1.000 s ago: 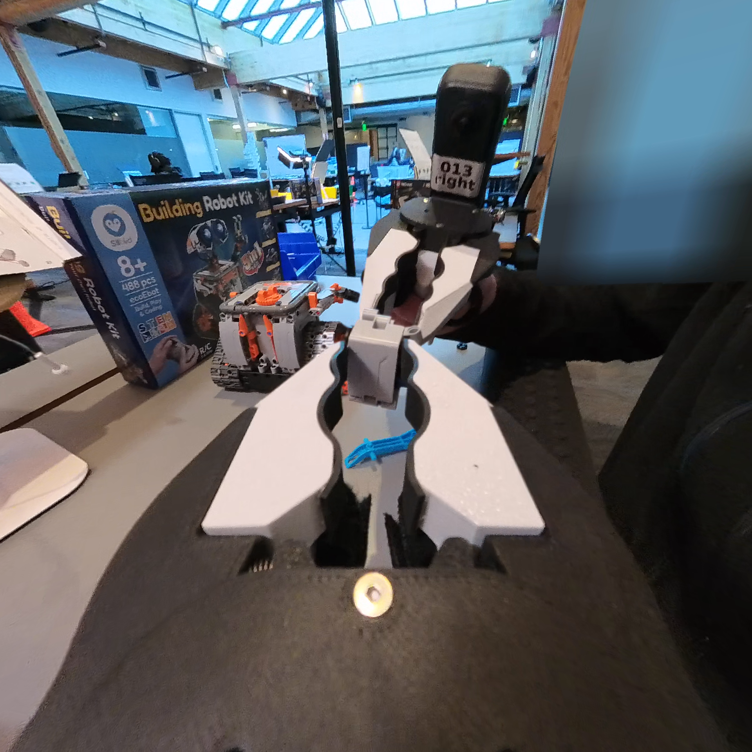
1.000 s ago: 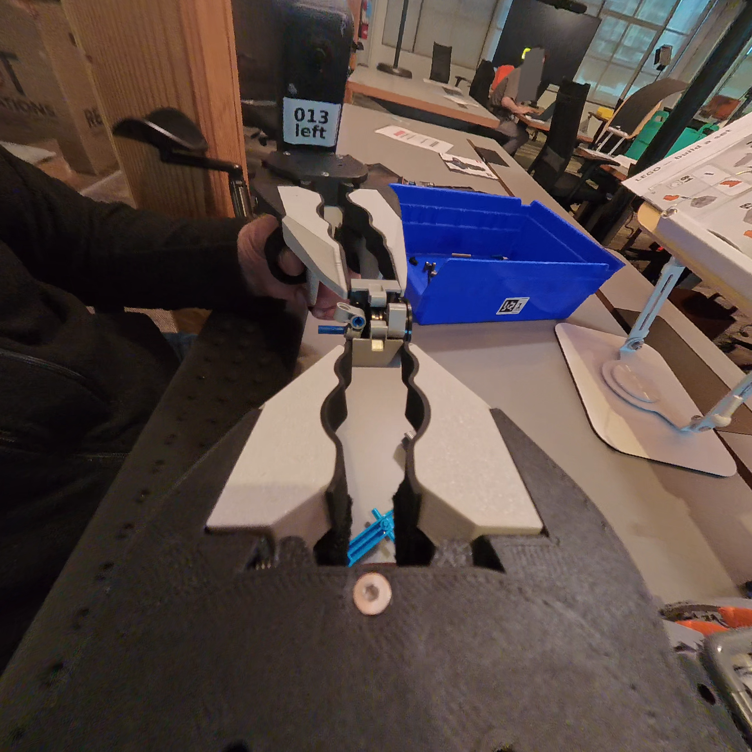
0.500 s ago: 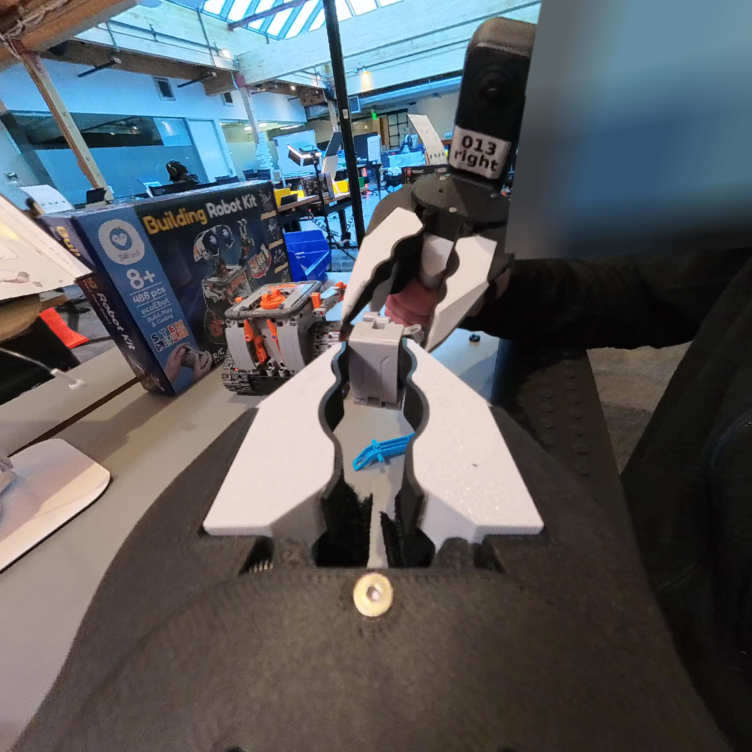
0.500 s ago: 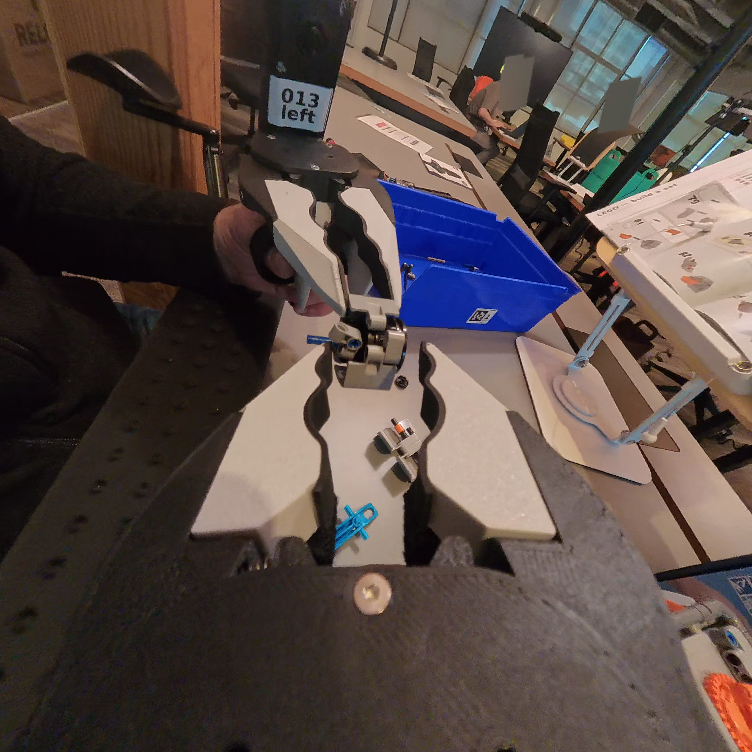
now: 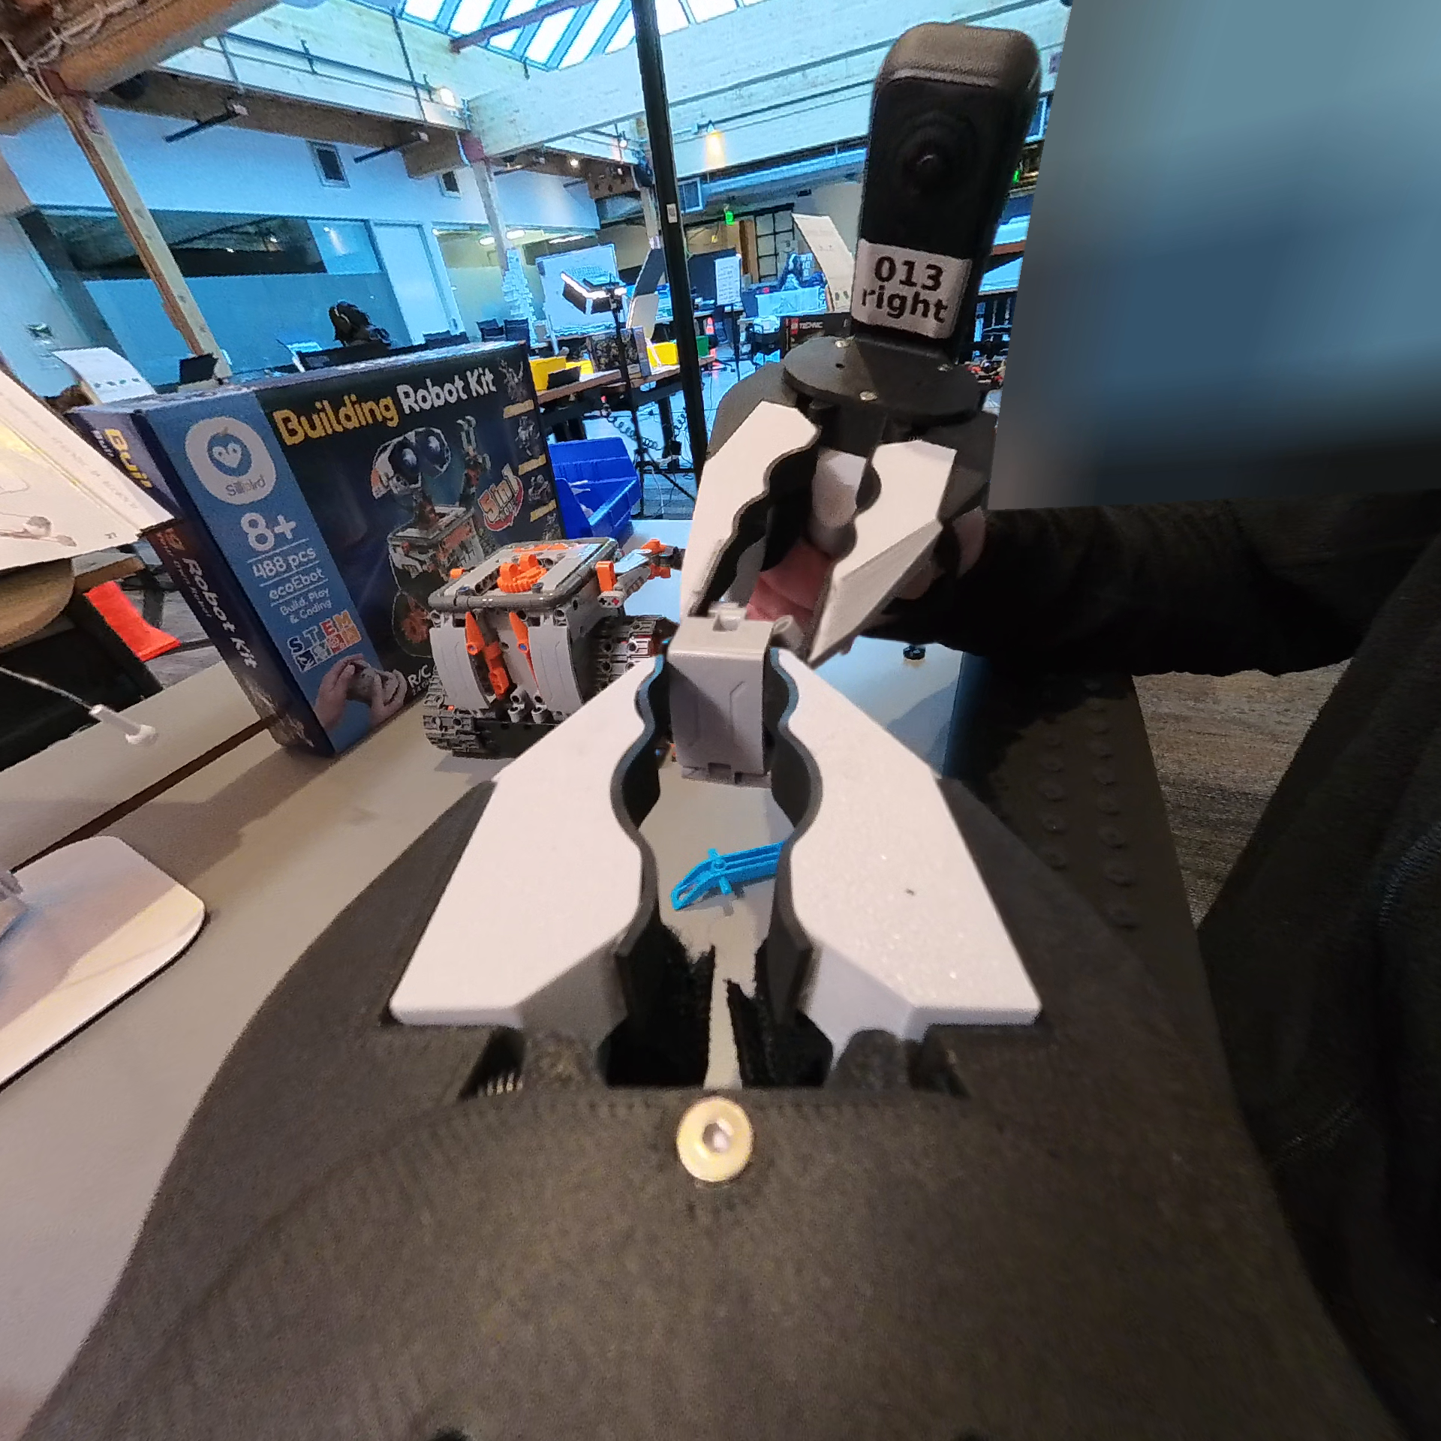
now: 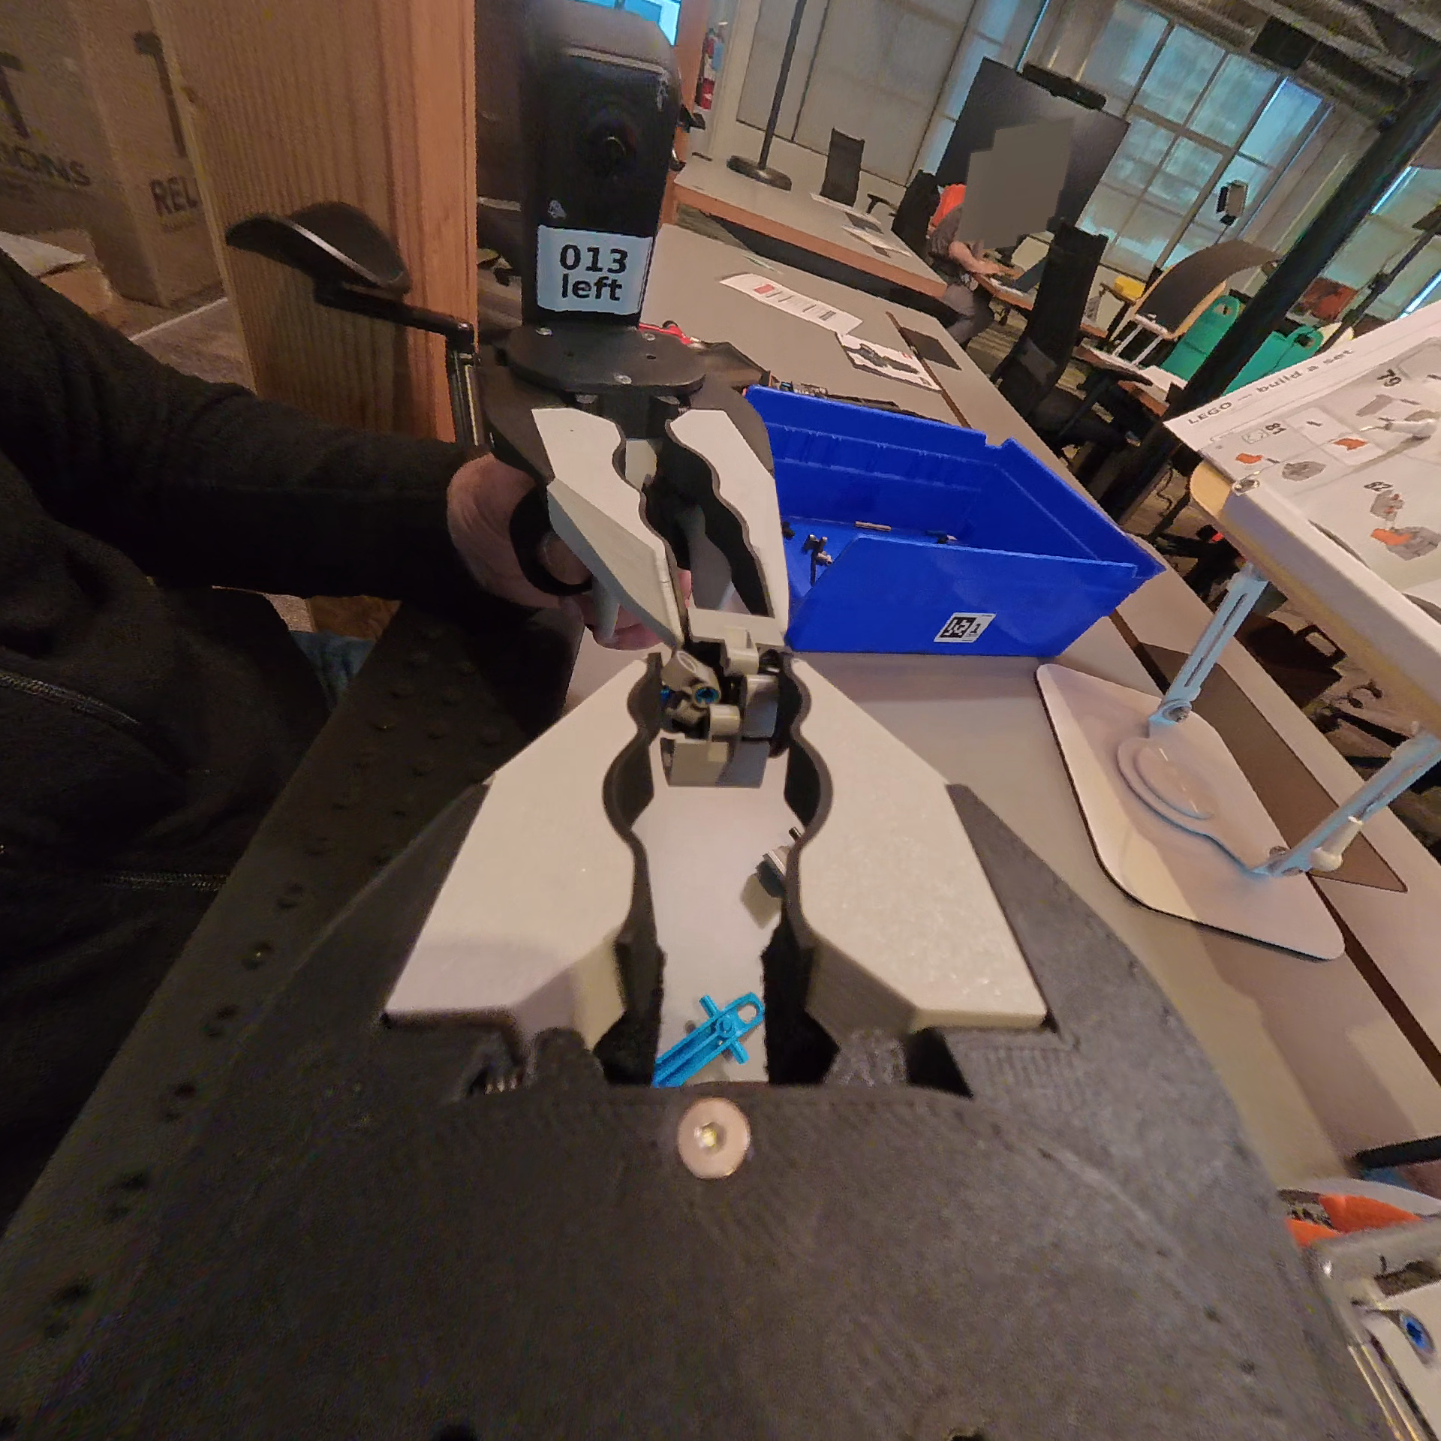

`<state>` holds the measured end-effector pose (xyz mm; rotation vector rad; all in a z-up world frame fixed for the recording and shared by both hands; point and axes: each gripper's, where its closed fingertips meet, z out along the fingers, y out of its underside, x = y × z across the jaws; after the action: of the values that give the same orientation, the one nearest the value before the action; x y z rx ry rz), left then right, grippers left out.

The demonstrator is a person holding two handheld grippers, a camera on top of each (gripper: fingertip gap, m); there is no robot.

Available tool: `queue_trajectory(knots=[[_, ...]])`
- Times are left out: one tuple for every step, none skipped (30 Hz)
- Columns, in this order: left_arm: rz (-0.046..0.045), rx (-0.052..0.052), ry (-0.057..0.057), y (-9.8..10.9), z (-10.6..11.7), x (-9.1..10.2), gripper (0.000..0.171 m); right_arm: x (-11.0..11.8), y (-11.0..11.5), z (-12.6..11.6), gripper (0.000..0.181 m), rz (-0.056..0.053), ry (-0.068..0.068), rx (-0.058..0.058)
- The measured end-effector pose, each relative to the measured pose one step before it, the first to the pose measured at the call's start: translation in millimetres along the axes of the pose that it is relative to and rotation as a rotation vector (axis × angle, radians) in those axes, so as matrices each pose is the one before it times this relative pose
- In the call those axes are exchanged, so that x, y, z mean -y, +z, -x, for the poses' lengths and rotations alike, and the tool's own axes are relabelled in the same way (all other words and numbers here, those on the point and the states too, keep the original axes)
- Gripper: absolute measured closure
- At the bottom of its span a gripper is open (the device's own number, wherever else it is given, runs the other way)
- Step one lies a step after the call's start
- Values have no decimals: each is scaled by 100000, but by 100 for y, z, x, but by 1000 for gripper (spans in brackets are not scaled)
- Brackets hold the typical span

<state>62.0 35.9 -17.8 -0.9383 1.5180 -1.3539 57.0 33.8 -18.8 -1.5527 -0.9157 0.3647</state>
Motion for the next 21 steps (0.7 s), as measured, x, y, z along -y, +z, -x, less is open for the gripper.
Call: queue_trajectory(knots=[[413, -156, 57, 52, -39, -113, 150, 61, -76, 21, 158, -357, 450, 418], [663, -1293, 144, 79, -231, -172, 150, 168, -134, 37, 165, -1084, 942, 914], [-437, 101, 27, 64, -104, 37, 150, 113, -80, 18, 168, -731, 1239, 767], [-329, 697, -51, -5, 56, 80, 150, -45, -1, -19, 168, 92, 5, -92], [-171, 534, -162, -11, 70, 53, 150, -52, 1, -13, 168, 287, -507, -274], [410, 99, 596, 33, -29, -55, 150, -37, -6, -8, 168, 225, 490, 212], [491, 468, 1055, 12, 8, -59, 150, -35, 14, -7, 168, -76, 1513, 570], [-267, 254, 389, -48, 14, 82, 150, 85, 13, -5, 168, -1183, 2050, 711], [-849, -503, -958, -62, -32, 171, 150, 150, -3, -29, 168, -1579, 2427, 718], [-486, -331, -1049, -14, 15, 80, 150, 54, -17, -134, 164, -639, 2474, 466], [-482, 400, -794, 9, 97, 55, 150, 1, -95, -153, 160, -204, 1699, 337], [-824, -5, -1048, -15, 72, 118, 150, 88, -165, -123, 158, -725, 497, 202], [-1053, -430, -1363, -29, 43, 147, 150, 81, -126, -81, 157, -212, 237, 161], [-304, 37, -709, -20, 99, 30, 150, -21, -63, -49, 155, 497, 65, 65], [-6, 465, 278, -22, 87, 1, 150, -48, -12, 16, 154, 505, -459, -79], [104, 15, 374, 3, -30, 1, 150, -16, 23, 77, 159, 209, -673, -2], [-113, -100, 208, 9, -61, 31, 150, 44, 33, 79, 159, -86, -327, -99], [-213, -284, 187, -9, -77, 35, 150, 68, 13, 43, 161, -215, -2, -61], [-368, 37, 32, 4, -20, 74, 150, 57, 2, 31, 161, -277, -295, -180], [294, 200, 471, 51, -18, -24, 150, 16, 0, -24, 162, -103, -528, -527], [612, 378, 568, 53, 31, -90, 150, -19, 2, -54, 164, 136, -335, -577]])
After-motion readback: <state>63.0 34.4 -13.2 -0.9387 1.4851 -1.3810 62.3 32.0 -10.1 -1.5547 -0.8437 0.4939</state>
